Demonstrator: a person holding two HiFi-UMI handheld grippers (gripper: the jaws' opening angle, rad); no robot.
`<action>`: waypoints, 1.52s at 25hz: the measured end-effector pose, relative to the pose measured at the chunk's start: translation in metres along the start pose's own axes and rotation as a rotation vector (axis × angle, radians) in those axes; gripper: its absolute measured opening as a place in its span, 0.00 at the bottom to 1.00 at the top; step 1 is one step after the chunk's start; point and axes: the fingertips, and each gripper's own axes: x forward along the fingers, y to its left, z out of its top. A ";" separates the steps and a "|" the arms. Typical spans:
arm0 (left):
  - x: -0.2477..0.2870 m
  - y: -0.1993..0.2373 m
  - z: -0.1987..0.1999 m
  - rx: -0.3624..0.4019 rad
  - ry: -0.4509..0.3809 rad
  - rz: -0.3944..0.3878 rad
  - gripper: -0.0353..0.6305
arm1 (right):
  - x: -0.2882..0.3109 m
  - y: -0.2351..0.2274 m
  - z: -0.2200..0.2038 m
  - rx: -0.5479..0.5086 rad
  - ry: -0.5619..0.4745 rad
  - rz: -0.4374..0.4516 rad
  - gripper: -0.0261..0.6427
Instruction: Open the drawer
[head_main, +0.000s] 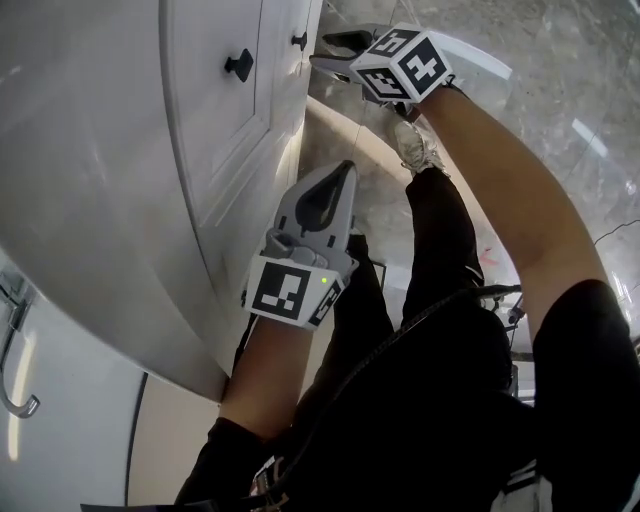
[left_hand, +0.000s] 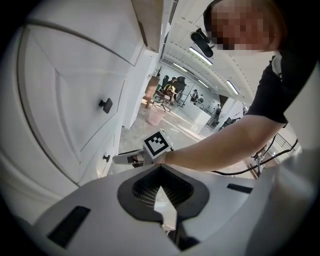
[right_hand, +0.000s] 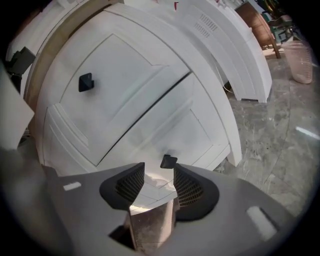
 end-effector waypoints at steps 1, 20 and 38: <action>0.002 0.006 -0.004 -0.013 0.001 0.012 0.04 | 0.004 -0.005 -0.001 0.013 -0.003 -0.003 0.27; 0.015 0.019 -0.018 -0.055 0.000 0.008 0.04 | 0.052 -0.023 0.000 0.041 0.023 0.073 0.29; 0.017 0.011 -0.016 -0.063 0.000 -0.017 0.04 | 0.043 -0.026 -0.009 0.048 0.010 0.070 0.24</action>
